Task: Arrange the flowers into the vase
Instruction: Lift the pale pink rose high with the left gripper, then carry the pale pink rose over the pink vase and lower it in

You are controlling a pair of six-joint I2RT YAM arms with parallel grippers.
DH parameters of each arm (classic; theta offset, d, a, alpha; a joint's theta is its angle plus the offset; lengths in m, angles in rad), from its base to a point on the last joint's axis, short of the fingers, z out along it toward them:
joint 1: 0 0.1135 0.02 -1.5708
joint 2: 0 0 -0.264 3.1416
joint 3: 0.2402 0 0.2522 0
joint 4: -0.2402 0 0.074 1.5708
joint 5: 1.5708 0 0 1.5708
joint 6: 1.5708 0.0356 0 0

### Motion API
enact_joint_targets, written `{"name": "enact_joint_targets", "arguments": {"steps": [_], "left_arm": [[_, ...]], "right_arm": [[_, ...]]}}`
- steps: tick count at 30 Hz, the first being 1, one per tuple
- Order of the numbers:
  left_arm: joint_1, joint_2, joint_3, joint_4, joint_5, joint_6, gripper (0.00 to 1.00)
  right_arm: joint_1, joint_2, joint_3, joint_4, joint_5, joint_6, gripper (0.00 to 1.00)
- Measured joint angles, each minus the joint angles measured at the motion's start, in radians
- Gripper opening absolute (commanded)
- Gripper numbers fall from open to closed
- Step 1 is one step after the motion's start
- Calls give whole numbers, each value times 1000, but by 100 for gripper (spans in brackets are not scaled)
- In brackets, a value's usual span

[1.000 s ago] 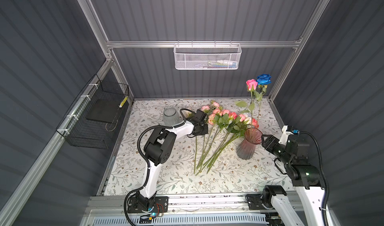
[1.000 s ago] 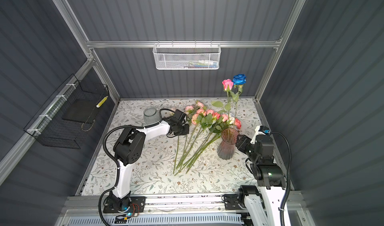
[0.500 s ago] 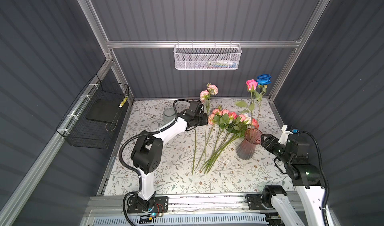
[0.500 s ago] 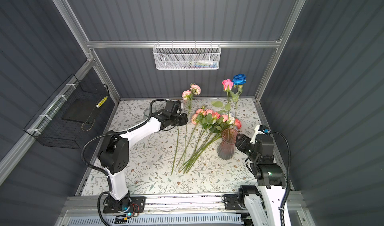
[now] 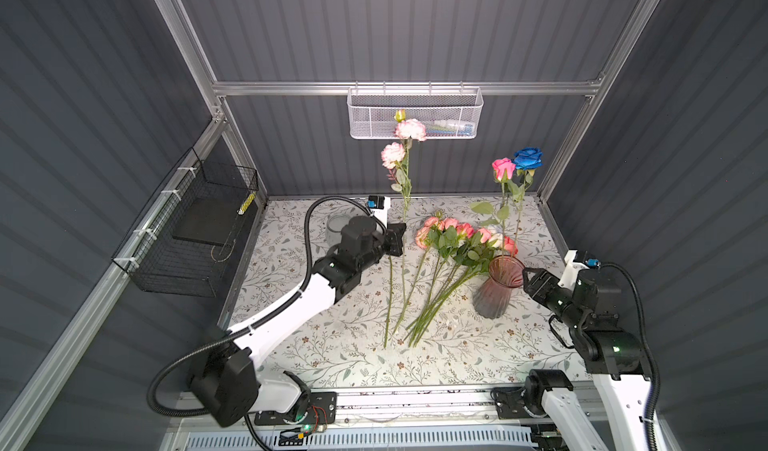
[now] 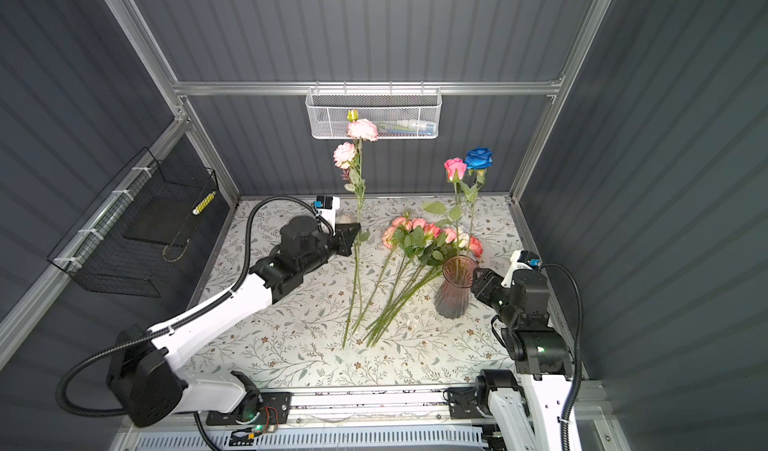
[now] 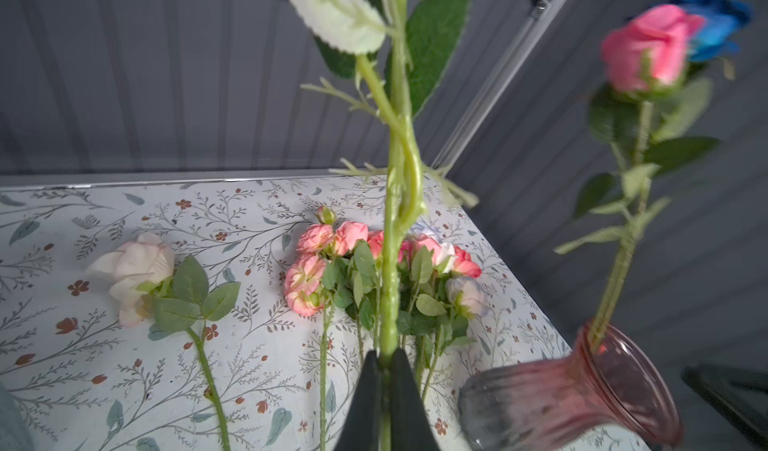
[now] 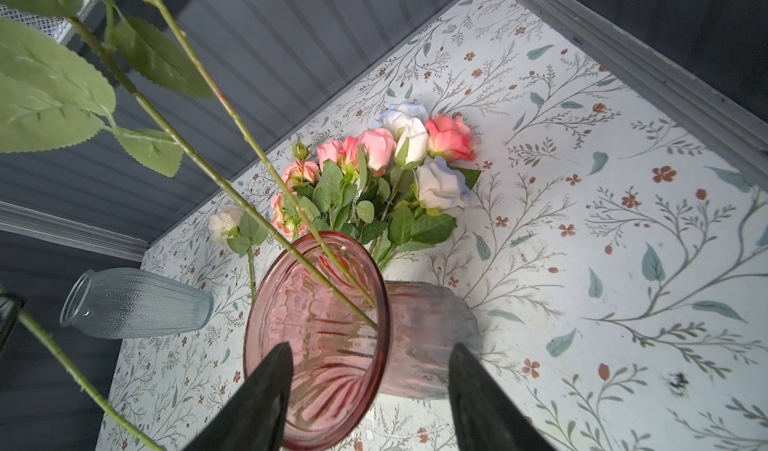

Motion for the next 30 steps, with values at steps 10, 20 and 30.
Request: {"name": "enact_joint_targets", "arguments": {"steps": [10,20,30], "left_arm": [[-60,20,34,446,81,21,0],[-184,229,421,557,224,-70,0],[-231,433,624,588,273,-80,0]], "right_arm": [[0,-6,0,6,0,10,62],[0,-11,5,0,4,10,62],[0,-17,8,-3,13,6,62]]}}
